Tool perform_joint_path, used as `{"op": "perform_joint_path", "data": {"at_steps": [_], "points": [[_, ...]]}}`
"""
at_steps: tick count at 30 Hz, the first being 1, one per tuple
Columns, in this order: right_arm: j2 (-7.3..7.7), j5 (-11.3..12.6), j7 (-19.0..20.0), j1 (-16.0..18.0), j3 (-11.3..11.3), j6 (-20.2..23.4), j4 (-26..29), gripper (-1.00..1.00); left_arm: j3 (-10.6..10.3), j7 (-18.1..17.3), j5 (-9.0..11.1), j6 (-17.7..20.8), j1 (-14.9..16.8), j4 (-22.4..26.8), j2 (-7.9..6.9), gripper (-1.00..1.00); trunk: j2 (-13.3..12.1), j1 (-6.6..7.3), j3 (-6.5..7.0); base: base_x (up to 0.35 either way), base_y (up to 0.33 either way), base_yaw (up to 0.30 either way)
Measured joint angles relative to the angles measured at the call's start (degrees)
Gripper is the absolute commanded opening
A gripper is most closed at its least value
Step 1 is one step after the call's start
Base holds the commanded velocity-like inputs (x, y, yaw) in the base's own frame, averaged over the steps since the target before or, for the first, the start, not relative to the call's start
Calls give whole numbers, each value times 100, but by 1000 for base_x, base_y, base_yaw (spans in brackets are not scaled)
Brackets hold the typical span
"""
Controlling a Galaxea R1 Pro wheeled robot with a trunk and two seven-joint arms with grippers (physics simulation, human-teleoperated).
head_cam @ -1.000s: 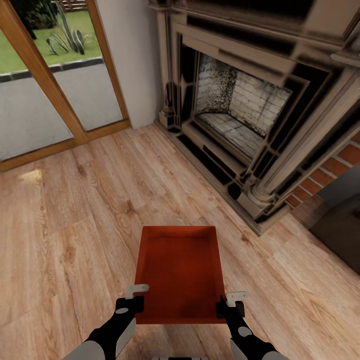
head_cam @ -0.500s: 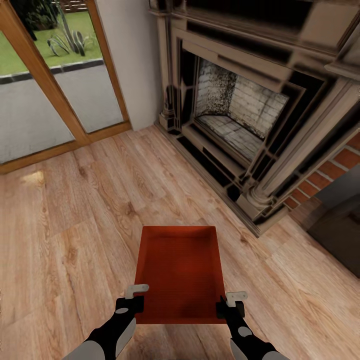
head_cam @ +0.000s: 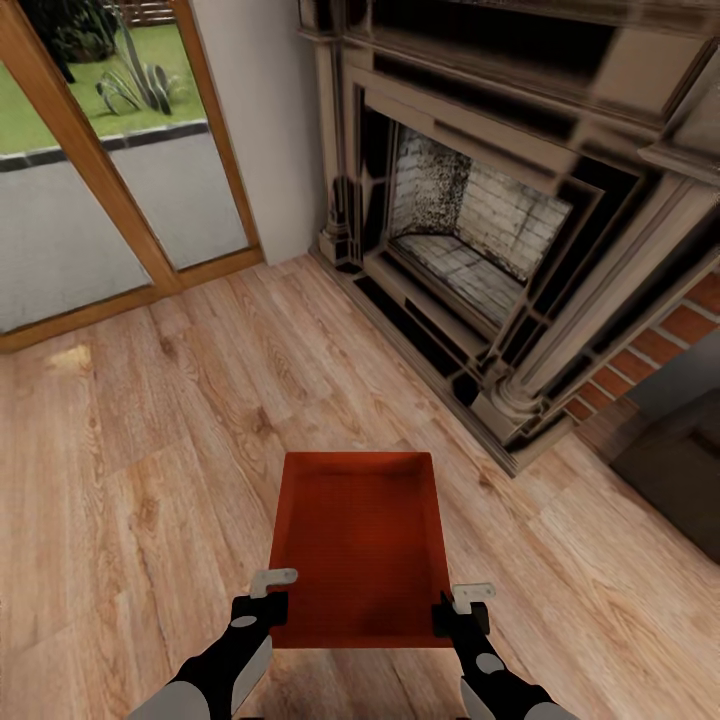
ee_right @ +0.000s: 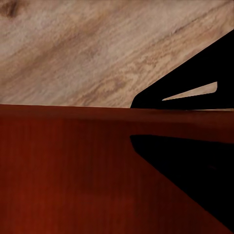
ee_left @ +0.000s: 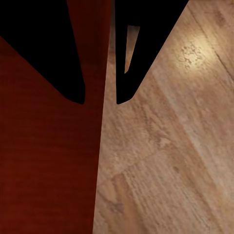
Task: Move the two storage containers from the living room to the garage. In the garage, place one container on the floor and stack the other container on top of it (either order is fine).
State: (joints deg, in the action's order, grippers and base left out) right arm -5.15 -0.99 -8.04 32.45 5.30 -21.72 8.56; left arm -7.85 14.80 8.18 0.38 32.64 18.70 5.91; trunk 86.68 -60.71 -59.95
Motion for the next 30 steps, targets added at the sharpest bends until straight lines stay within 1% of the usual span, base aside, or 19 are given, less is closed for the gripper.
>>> {"op": "perform_joint_path", "data": {"at_steps": [25, 28, 30], "points": [[-2, -11, 6, 1, -6, 3, 0, -100, -11, -6, 24, 0, -1, 0, -7, -100, -1003, 549, 449, 0, 0, 0], [5, -87, 27, 0, -65, 12, -1, -100, 15, -23, 7, -1, -2, -18, -2, -100, -1123, 615, 503, 0, 0, 0], [3, -96, 28, 1, -73, 10, 1, -100, 13, -25, 14, -1, -3, -13, -5, -100, -1203, 659, 539, 0, 0, 0]]}}
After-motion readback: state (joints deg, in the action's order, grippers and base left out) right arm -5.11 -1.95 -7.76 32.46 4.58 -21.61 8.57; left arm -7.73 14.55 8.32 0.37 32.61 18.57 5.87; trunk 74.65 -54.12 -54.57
